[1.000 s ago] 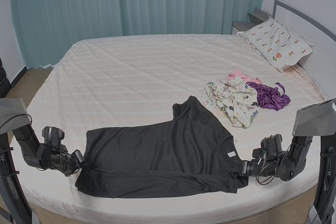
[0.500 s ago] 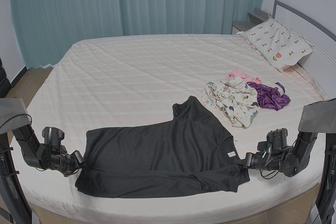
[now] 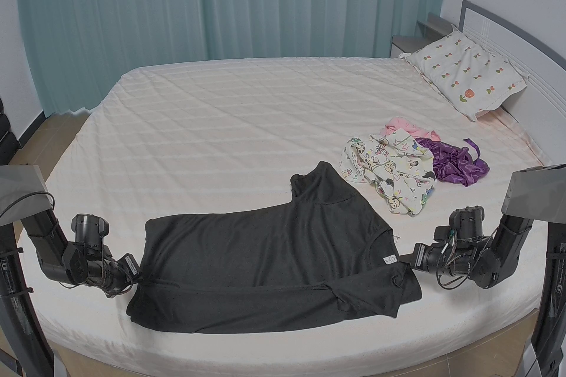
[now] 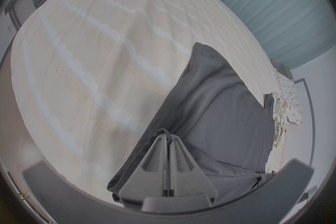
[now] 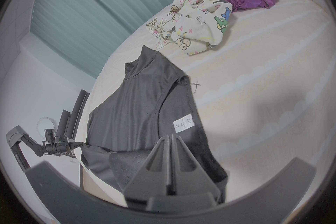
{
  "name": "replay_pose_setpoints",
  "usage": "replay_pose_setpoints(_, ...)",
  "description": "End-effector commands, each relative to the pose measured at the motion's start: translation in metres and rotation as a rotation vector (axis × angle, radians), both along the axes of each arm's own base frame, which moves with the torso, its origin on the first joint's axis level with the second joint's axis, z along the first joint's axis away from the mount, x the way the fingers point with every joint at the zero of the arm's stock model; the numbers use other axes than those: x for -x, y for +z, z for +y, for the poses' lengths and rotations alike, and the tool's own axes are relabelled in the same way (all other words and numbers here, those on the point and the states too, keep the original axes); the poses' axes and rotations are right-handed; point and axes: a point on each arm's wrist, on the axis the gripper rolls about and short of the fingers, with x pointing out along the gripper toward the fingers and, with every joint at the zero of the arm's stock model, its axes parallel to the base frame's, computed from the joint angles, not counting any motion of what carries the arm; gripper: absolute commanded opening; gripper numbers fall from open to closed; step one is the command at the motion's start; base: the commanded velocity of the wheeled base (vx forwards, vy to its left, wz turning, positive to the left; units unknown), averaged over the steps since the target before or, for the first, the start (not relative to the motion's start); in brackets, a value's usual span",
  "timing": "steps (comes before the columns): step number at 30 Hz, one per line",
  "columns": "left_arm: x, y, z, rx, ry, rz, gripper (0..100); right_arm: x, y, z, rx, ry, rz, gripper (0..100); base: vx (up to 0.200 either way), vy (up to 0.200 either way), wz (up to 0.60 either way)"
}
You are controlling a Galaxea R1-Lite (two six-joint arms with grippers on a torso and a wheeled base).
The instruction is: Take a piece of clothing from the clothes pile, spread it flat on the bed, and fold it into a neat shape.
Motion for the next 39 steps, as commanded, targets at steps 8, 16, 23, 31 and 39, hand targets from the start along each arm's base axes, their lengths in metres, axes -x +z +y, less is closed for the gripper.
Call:
replay_pose_setpoints(8, 0.0, -0.001, 0.0, 0.0, 0.001, 0.002, 0, -0.012, -0.027, -0.003, -0.001, -0.017, 0.039, 0, 0.0, 0.0, 0.0)
replay_pose_setpoints(16, 0.001, -0.001, 0.0, 0.0, 0.0, 0.005, 0, -0.019, -0.008, -0.008, -0.042, -0.061, -0.033, 100, 0.0, 0.0, 0.0)
replay_pose_setpoints(23, -0.001, 0.0, 0.001, 0.003, 0.007, -0.002, 0, 0.019, 0.025, 0.015, -0.114, -0.034, -0.001, 100, 0.0, 0.0, 0.0)
replay_pose_setpoints(31, -0.001, 0.0, 0.002, 0.005, 0.008, -0.002, 0, 0.049, 0.001, 0.03, -0.062, 0.03, 0.124, 100, 0.0, 0.0, 0.0)
replay_pose_setpoints(39, 0.0, -0.001, 0.001, 0.004, 0.007, -0.002, 0, 0.032, -0.016, 0.031, -0.029, 0.001, 0.114, 100, 0.0, 0.0, 0.0)
